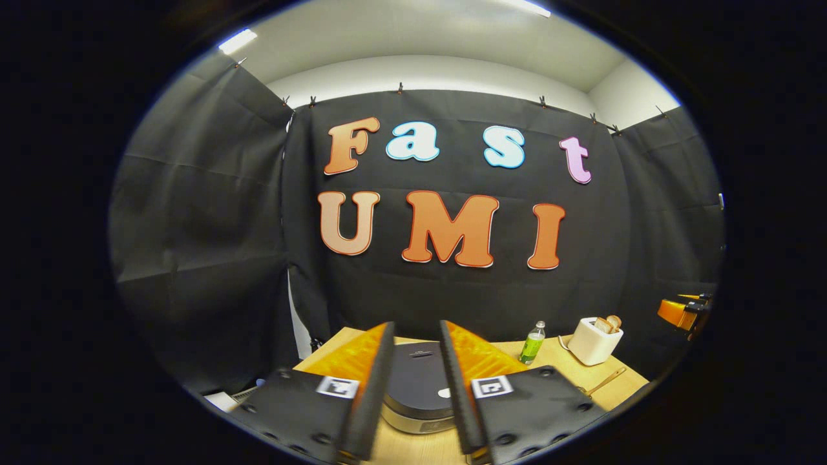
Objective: Close the left gripper, press the button to open the rice cooker; take a wooden spoon from the chopstick holder with the right hand, scoop a spoonful of rice and pour it into the rice cooker, then put the wooden spoon back into the chopstick holder.
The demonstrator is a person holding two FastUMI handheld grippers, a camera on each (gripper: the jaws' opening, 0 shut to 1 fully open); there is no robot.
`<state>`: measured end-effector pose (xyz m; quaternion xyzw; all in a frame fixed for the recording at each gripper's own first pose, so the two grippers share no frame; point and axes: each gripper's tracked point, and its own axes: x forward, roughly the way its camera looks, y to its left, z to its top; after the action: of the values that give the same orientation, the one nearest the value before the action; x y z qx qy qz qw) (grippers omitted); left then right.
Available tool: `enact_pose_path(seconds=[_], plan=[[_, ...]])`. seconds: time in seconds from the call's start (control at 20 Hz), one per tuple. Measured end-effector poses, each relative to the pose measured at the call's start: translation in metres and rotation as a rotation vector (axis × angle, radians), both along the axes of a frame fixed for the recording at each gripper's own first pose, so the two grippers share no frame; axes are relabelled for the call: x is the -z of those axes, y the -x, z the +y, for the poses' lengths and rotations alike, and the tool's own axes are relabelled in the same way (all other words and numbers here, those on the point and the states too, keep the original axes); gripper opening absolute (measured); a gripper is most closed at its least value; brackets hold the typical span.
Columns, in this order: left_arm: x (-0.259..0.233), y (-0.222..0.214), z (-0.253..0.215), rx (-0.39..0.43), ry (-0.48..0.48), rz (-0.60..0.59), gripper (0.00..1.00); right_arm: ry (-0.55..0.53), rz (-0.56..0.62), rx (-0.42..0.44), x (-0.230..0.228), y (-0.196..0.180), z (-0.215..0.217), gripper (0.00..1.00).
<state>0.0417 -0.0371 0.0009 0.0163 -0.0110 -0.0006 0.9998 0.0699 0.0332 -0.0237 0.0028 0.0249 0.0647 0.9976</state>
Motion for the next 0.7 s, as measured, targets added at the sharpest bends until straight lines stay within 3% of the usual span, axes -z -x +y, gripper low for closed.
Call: enact_pose_path(seconds=[0.1, 0.3, 0.4, 0.7], plan=[[0.003, -0.002, 0.001, 0.007, 0.01, 0.015, 0.03, 0.0, -0.004, 0.009, -0.002, -0.002, -0.002, 0.94], [0.012, -0.005, -0.012, 0.067, 0.016, 0.038, 0.07, -0.012, -0.002, 0.025, -0.003, -0.003, -0.009, 0.94], [0.016, -0.009, -0.021, 0.094, 0.001, 0.053, 0.02, -0.015, 0.001, 0.029, -0.002, -0.004, -0.01, 0.94], [0.045, -0.04, -0.059, 0.176, -0.038, 0.113, 0.02, -0.006, 0.011, 0.031, 0.001, -0.002, -0.015, 0.94]])
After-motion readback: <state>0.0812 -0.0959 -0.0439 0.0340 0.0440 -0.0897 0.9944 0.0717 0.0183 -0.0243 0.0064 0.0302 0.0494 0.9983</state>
